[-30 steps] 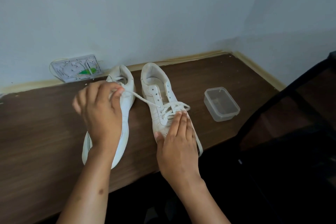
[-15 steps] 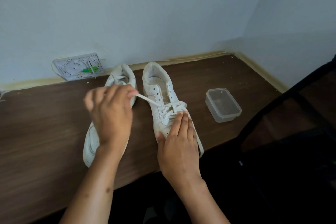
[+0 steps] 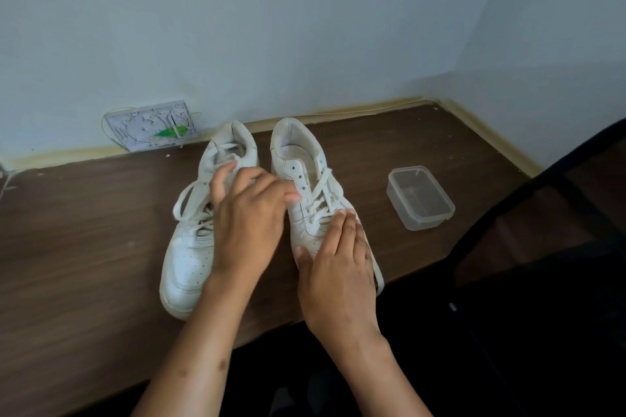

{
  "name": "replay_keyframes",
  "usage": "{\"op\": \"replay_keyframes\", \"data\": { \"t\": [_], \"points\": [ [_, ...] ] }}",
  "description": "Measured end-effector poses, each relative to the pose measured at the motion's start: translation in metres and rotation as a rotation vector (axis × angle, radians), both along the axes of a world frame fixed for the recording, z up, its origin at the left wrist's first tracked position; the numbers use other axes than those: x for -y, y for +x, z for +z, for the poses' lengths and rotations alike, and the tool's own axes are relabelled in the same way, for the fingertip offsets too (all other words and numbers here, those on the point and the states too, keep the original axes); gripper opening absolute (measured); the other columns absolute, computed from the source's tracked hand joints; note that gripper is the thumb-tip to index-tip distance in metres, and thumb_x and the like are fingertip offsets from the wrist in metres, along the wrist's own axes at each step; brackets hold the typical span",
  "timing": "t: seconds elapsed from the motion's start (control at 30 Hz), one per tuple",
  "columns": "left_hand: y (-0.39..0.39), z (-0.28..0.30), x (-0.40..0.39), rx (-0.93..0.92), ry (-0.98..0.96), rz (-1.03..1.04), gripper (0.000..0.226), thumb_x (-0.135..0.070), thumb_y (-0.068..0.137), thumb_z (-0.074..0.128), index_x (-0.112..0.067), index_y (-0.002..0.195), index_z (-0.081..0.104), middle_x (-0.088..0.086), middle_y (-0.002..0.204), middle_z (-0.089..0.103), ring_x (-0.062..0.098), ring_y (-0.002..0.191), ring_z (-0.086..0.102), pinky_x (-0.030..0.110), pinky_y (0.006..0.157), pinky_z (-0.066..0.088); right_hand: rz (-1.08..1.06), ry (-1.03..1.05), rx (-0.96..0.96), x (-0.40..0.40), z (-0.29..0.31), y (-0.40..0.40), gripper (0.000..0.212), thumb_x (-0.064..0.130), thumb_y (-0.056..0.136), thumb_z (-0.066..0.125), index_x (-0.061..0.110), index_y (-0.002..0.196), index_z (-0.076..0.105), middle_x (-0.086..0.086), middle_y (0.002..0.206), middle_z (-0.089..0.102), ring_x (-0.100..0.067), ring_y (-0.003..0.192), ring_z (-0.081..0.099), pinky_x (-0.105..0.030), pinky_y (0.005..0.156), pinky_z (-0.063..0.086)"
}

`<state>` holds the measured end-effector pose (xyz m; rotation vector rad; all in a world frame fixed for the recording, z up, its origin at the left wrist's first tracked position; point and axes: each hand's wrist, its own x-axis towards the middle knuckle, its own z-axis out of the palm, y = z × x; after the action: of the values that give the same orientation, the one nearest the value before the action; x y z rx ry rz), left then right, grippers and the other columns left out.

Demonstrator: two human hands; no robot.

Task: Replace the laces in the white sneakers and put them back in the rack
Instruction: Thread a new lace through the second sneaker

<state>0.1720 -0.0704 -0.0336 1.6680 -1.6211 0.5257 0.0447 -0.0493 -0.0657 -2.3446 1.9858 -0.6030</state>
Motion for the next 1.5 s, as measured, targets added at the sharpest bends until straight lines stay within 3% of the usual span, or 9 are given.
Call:
{"op": "replay_keyframes", "data": {
  "t": [0.23, 0.37, 0.6, 0.77, 0.9, 1.1, 1.27, 1.4, 1.5],
  "points": [
    [0.023, 0.002, -0.003, -0.083, 0.048, 0.031, 0.022, -0.045, 0.082, 0.073, -0.026, 0.092, 0.077, -0.011, 0.089, 0.072, 0.018, 0.1, 0.059, 0.044, 0.109, 0.023, -0.006, 0.016, -0.004, 0.001, 0.001, 0.0, 0.076, 0.044, 0.088, 0.055, -0.008, 0.142, 0.04, -0.026, 0.143, 0.046, -0.036, 0.13, 0.051, -0.041, 0.106, 0.04],
    [0.003, -0.002, -0.001, -0.011, 0.048, -0.061, 0.008, -0.032, 0.08, 0.077, -0.025, 0.085, 0.077, -0.011, 0.082, 0.072, 0.014, 0.09, 0.062, 0.048, 0.109, 0.028, -0.009, 0.015, -0.011, 0.0, 0.002, 0.001, 0.076, 0.043, 0.087, 0.056, -0.009, 0.14, 0.042, -0.028, 0.14, 0.049, -0.037, 0.127, 0.053, -0.042, 0.105, 0.042],
    [0.041, 0.004, -0.01, -0.287, -0.082, 0.356, 0.007, -0.03, 0.089, 0.067, -0.027, 0.09, 0.074, -0.005, 0.088, 0.071, 0.025, 0.093, 0.057, 0.04, 0.107, 0.023, -0.024, 0.01, 0.003, -0.001, 0.006, 0.002, 0.076, 0.045, 0.086, 0.057, -0.007, 0.14, 0.044, -0.025, 0.14, 0.051, -0.035, 0.126, 0.055, -0.04, 0.104, 0.042],
    [0.029, 0.003, -0.003, -0.121, -0.017, 0.12, 0.025, -0.042, 0.085, 0.07, -0.026, 0.103, 0.075, -0.008, 0.102, 0.072, 0.021, 0.102, 0.057, 0.046, 0.107, 0.026, -0.017, 0.033, 0.024, -0.001, 0.007, 0.002, 0.075, 0.045, 0.086, 0.052, -0.008, 0.139, 0.045, -0.025, 0.139, 0.052, -0.035, 0.125, 0.056, -0.041, 0.103, 0.044],
    [0.0, 0.0, 0.001, -0.021, -0.001, -0.054, 0.006, -0.026, 0.081, 0.079, -0.027, 0.087, 0.077, -0.012, 0.088, 0.073, 0.016, 0.095, 0.061, 0.046, 0.108, 0.027, 0.019, 0.083, 0.022, 0.0, 0.008, 0.0, 0.076, 0.045, 0.09, 0.042, -0.007, 0.145, 0.036, -0.025, 0.147, 0.043, -0.034, 0.134, 0.047, -0.039, 0.11, 0.035],
    [0.041, 0.003, -0.004, -0.267, -0.069, 0.19, 0.006, -0.027, 0.084, 0.07, -0.025, 0.083, 0.076, -0.004, 0.08, 0.072, 0.023, 0.084, 0.056, 0.037, 0.091, 0.03, 0.144, 0.237, 0.072, 0.001, 0.023, -0.007, 0.079, 0.049, 0.101, 0.033, 0.004, 0.154, -0.003, -0.014, 0.163, 0.002, -0.024, 0.151, 0.007, -0.028, 0.117, 0.0],
    [0.014, 0.003, -0.004, -0.13, 0.068, -0.016, 0.026, -0.052, 0.082, 0.067, -0.03, 0.09, 0.077, -0.015, 0.09, 0.072, 0.014, 0.095, 0.059, 0.04, 0.103, 0.027, 0.098, 0.21, 0.082, -0.001, 0.023, -0.003, 0.078, 0.046, 0.097, 0.04, -0.001, 0.153, 0.012, -0.02, 0.16, 0.019, -0.029, 0.147, 0.022, -0.033, 0.118, 0.013],
    [0.003, -0.001, -0.001, -0.074, 0.067, -0.071, 0.001, -0.03, 0.083, 0.076, -0.029, 0.082, 0.076, -0.015, 0.08, 0.07, 0.01, 0.092, 0.056, 0.043, 0.109, 0.024, 0.142, 0.253, 0.091, 0.003, 0.025, -0.008, 0.078, 0.048, 0.098, 0.028, 0.003, 0.154, 0.0, -0.014, 0.163, 0.006, -0.024, 0.15, 0.008, -0.03, 0.12, 0.004],
    [0.013, 0.002, -0.002, -0.146, 0.071, 0.019, 0.009, -0.023, 0.084, 0.075, -0.03, 0.08, 0.072, -0.016, 0.078, 0.067, 0.014, 0.091, 0.057, 0.04, 0.107, 0.023, 0.144, 0.252, 0.107, 0.002, 0.03, -0.009, 0.077, 0.049, 0.101, 0.03, 0.006, 0.155, -0.004, -0.011, 0.163, 0.003, -0.021, 0.151, 0.004, -0.027, 0.119, 0.0]
  ]
}}
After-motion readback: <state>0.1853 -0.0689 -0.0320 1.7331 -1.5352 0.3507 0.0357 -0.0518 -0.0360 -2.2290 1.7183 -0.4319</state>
